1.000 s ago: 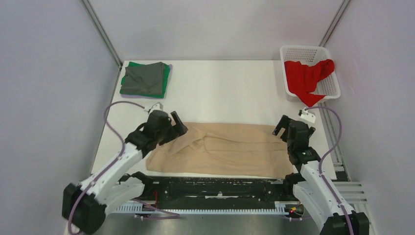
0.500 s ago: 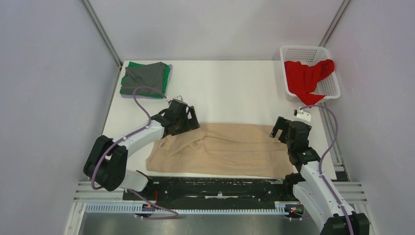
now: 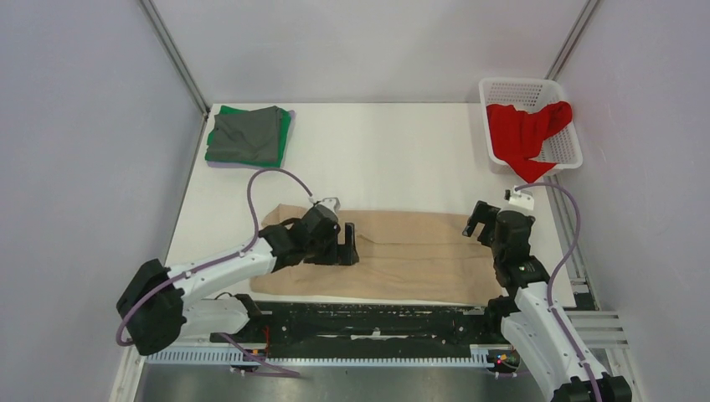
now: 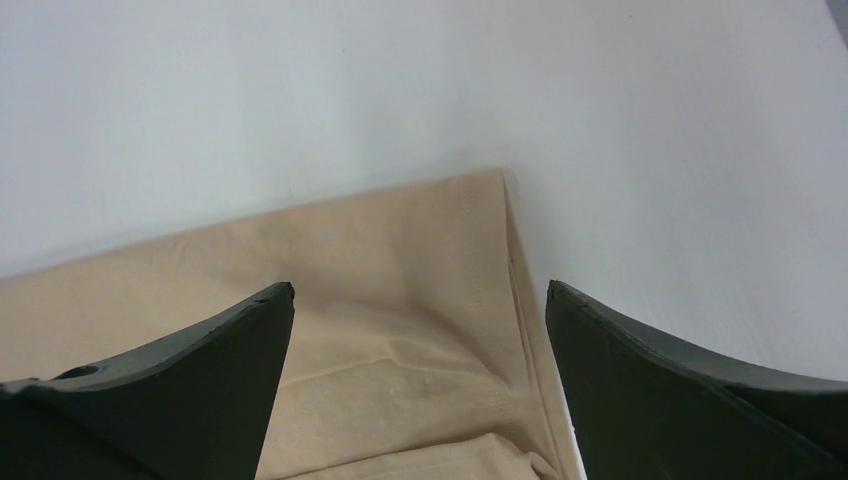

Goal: Fold and stack the t-shirts
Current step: Fold the other side of the tshirt into a rectangle, then rotate the tshirt 90 degrees

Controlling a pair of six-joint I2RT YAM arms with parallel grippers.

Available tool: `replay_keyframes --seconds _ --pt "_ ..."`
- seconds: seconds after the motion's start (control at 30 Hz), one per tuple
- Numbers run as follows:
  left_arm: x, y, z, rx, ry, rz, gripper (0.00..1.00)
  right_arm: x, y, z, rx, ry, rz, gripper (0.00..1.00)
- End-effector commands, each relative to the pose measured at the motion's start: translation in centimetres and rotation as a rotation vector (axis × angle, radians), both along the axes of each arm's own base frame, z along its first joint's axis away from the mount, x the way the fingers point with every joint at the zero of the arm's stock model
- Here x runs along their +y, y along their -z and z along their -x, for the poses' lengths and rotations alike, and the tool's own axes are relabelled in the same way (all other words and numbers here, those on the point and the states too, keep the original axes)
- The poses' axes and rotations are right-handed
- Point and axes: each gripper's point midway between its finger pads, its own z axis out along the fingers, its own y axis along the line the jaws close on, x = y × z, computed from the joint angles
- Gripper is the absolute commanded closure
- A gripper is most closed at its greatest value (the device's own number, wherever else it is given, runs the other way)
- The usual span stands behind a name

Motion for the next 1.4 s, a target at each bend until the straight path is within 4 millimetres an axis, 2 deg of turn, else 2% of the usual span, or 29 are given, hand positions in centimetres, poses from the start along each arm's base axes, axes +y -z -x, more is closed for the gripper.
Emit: replay_keyframes --seconds 0.0,0.07,0.13,0.3,0.37,0.43,0.47,0.53,0.67,0.77,0.87,1.07,1.17,1.27,1.37 --pt "-1.3 -0.9 7.0 0.097 0.168 0.045 0.00 -0.2 -0.4 -0.1 -0.025 0.000 0.015 0.02" --pt "-2.0 -1.5 9.9 0.124 0.271 0.073 0.00 -0.1 -0.2 -0.1 -0.021 -0.004 0.014 0.02" --pt "-1.3 -1.8 10.3 0.115 0.262 0.049 0.00 0.0 -0.2 -0.1 -0.020 -0.012 0.011 0.02" --pt "1.7 -3.6 6.1 -0.045 -0.014 -0.029 0.00 1.3 -0.2 -0.3 -0.020 -0.093 -0.004 0.02" --pt "2.7 -4.5 3.7 -0.094 -0.148 -0.004 0.00 2.0 -0.2 -0.6 -0.031 -0.133 -0.019 0.02" --pt "2.5 -4.6 1.7 -0.096 -0.220 0.090 0.00 3.3 -0.4 -0.9 -0.045 -0.195 -0.048 0.02" --pt "2.2 -4.1 0.7 -0.077 -0.250 0.151 0.00 4.0 -0.6 -1.1 -0.054 -0.238 -0.064 0.02" --pt "1.9 -2.7 0.0 -0.020 -0.279 0.228 0.00 5.7 -0.7 -1.2 -0.055 -0.331 -0.095 0.02" --pt "2.0 -0.3 -0.5 0.023 -0.321 0.242 0.00 9.1 -0.1 -0.8 -0.045 -0.504 -0.197 0.02" --pt "3.0 1.1 -2.4 0.006 -0.391 0.267 0.00 11.5 0.1 -0.5 -0.043 -0.615 -0.271 0.02" --pt "3.4 2.9 -4.3 0.036 -0.436 0.328 0.00 12.8 1.3 -0.1 0.011 -0.656 -0.284 0.02" --pt "5.0 6.8 -8.0 0.142 -0.532 0.209 0.00 13.5 4.8 1.0 0.160 -0.651 -0.259 0.02" --pt "5.8 7.7 -11.4 0.187 -0.600 0.146 0.00 13.6 6.3 2.1 0.228 -0.650 -0.273 0.02" --pt "3.5 7.0 -15.8 0.196 -0.569 0.191 0.00 14.0 7.5 3.7 0.270 -0.658 -0.291 0.02" --pt "1.5 7.5 -19.9 0.199 -0.565 0.215 0.00 14.8 8.1 5.4 0.296 -0.691 -0.325 0.02"
